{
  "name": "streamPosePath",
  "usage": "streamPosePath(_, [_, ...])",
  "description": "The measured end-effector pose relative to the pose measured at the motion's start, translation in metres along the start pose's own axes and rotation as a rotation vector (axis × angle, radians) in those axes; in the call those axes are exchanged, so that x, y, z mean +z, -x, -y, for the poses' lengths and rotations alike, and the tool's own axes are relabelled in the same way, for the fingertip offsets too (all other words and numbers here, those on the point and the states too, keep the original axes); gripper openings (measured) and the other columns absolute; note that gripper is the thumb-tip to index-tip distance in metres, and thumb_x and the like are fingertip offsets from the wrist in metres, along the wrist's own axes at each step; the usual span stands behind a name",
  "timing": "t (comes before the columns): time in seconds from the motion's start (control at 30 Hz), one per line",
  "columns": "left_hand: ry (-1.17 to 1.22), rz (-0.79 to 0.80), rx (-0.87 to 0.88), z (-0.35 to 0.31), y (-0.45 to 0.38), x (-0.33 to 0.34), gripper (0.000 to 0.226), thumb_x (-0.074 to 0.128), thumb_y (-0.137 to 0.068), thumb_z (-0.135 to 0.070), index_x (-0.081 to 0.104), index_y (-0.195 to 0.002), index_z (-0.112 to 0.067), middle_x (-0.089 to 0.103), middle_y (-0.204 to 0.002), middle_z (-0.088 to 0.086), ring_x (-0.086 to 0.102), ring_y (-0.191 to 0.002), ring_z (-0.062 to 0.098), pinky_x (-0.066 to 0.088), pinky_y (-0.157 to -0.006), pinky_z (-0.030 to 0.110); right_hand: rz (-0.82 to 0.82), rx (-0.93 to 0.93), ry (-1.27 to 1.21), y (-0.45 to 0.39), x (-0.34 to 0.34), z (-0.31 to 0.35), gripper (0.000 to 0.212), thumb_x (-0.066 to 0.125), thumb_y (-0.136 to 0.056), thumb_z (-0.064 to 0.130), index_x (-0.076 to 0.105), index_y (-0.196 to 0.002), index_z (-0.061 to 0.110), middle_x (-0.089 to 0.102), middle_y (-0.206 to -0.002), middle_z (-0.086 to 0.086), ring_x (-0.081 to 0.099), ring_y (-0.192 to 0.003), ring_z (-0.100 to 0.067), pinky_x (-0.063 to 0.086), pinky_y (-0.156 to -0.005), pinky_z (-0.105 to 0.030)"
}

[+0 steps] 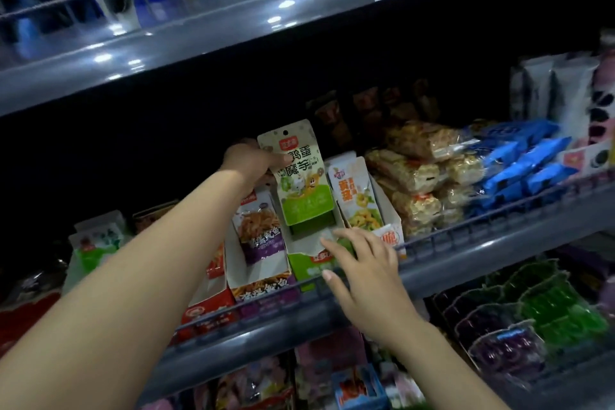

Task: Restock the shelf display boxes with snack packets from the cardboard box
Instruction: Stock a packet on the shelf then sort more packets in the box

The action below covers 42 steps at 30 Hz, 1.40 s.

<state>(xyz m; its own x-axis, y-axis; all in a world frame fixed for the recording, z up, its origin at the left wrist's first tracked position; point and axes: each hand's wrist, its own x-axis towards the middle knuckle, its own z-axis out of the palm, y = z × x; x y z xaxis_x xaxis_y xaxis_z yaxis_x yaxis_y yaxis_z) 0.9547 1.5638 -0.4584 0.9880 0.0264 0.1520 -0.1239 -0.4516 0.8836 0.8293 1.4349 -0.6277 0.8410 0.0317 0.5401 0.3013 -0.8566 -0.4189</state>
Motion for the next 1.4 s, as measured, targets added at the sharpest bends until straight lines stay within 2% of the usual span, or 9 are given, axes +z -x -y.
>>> streamPosePath(0.07, [-0.039, 0.031, -0.012, 0.002, -0.006, 0.006, 0.038, 0.078, -0.073, -0.008, 0.059, -0.106, -0.005, 0.065, -0.106, 0.009, 0.062, -0.091, 0.021, 0.054, -0.071, 0.028, -0.1, -0.006, 0.02, -0.001, 0.003, 0.0, 0.044, 0.034, -0.087, 0.047, 0.054, -0.122, 0.03, 0.047, -0.127, 0.009, 0.03, -0.123, -0.013, 0.034, -0.097, -0.041])
streamPosePath(0.23, [-0.268, 0.016, -0.019, 0.026, -0.022, 0.019, 0.068, 0.083, -0.066, -0.009, 0.051, -0.126, -0.001, 0.063, -0.115, 0.011, 0.063, -0.102, 0.025, 0.053, -0.089, 0.037, -0.224, -0.019, 0.008, -0.002, 0.013, -0.004, 0.035, 0.039, -0.087, 0.042, 0.057, -0.115, 0.031, 0.044, -0.12, 0.012, 0.035, -0.119, -0.013, 0.023, -0.099, -0.03])
streamPosePath(0.5, [-0.771, -0.06, 0.292, 0.037, -0.038, 0.03, 0.047, 0.075, -0.077, -0.024, 0.057, -0.12, -0.018, 0.062, -0.114, 0.003, 0.058, -0.104, 0.022, 0.043, -0.074, 0.027, -0.261, -0.018, 0.048, -0.001, 0.018, -0.004, 0.031, 0.04, -0.086, 0.042, 0.055, -0.111, 0.033, 0.04, -0.12, 0.013, 0.036, -0.119, -0.014, 0.021, -0.098, -0.032])
streamPosePath(0.67, [-0.759, -0.162, 0.319, 0.047, -0.051, 0.03, 0.041, 0.079, -0.072, -0.026, 0.064, -0.109, -0.018, 0.063, -0.112, 0.006, 0.057, -0.105, 0.024, 0.048, -0.085, 0.032, -0.238, 0.001, 0.064, -0.001, 0.018, -0.004, 0.031, 0.04, -0.085, 0.043, 0.056, -0.111, 0.033, 0.041, -0.12, 0.014, 0.036, -0.118, -0.013, 0.032, -0.095, -0.033])
streamPosePath(0.77, [-0.751, -0.18, 0.267, 0.049, -0.057, 0.028, 0.035, 0.076, -0.074, -0.029, 0.065, -0.106, -0.02, 0.059, -0.117, 0.004, 0.045, -0.119, 0.025, 0.029, -0.104, 0.036, -0.236, 0.005, 0.086, -0.001, 0.018, -0.002, 0.032, 0.04, -0.085, 0.043, 0.056, -0.111, 0.034, 0.043, -0.12, 0.014, 0.036, -0.118, -0.012, 0.03, -0.095, -0.032])
streamPosePath(0.83, [-0.864, -0.18, 0.256, 0.049, -0.058, 0.028, 0.039, 0.075, -0.074, -0.033, 0.063, -0.11, -0.023, 0.055, -0.123, 0.004, 0.036, -0.125, 0.026, 0.02, -0.103, 0.036, -0.238, 0.002, 0.093, 0.0, 0.019, -0.003, 0.032, 0.04, -0.085, 0.043, 0.055, -0.111, 0.034, 0.044, -0.121, 0.013, 0.036, -0.119, -0.012, 0.029, -0.096, -0.031])
streamPosePath(1.07, [-0.812, -0.266, 0.342, 0.057, -0.057, 0.034, 0.035, 0.074, -0.076, -0.03, 0.062, -0.108, -0.02, 0.052, -0.124, 0.006, 0.035, -0.124, 0.028, 0.023, -0.101, 0.036, -0.235, -0.01, 0.07, 0.0, 0.022, -0.004, 0.032, 0.04, -0.086, 0.043, 0.052, -0.114, 0.033, 0.041, -0.124, 0.013, 0.034, -0.122, -0.014, 0.029, -0.098, -0.032])
streamPosePath(1.27, [-0.936, -0.215, 0.353, 0.057, -0.054, 0.031, 0.04, 0.064, -0.085, -0.032, 0.058, -0.124, -0.027, 0.047, -0.13, 0.006, 0.029, -0.128, 0.027, 0.018, -0.101, 0.034, -0.219, 0.004, 0.056, 0.0, 0.024, -0.005, 0.033, 0.039, -0.087, 0.043, 0.05, -0.116, 0.033, 0.042, -0.127, 0.012, 0.033, -0.124, -0.015, 0.03, -0.099, -0.034])
streamPosePath(1.4, [-0.819, -0.215, 0.368, 0.06, -0.045, 0.029, 0.043, 0.063, -0.087, -0.03, 0.055, -0.129, -0.025, 0.044, -0.135, 0.005, 0.027, -0.13, 0.026, 0.017, -0.102, 0.032, -0.209, -0.007, 0.033, 0.0, 0.025, -0.005, 0.035, 0.038, -0.088, 0.043, 0.051, -0.118, 0.031, 0.044, -0.13, 0.009, 0.031, -0.126, -0.016, 0.03, -0.101, -0.036])
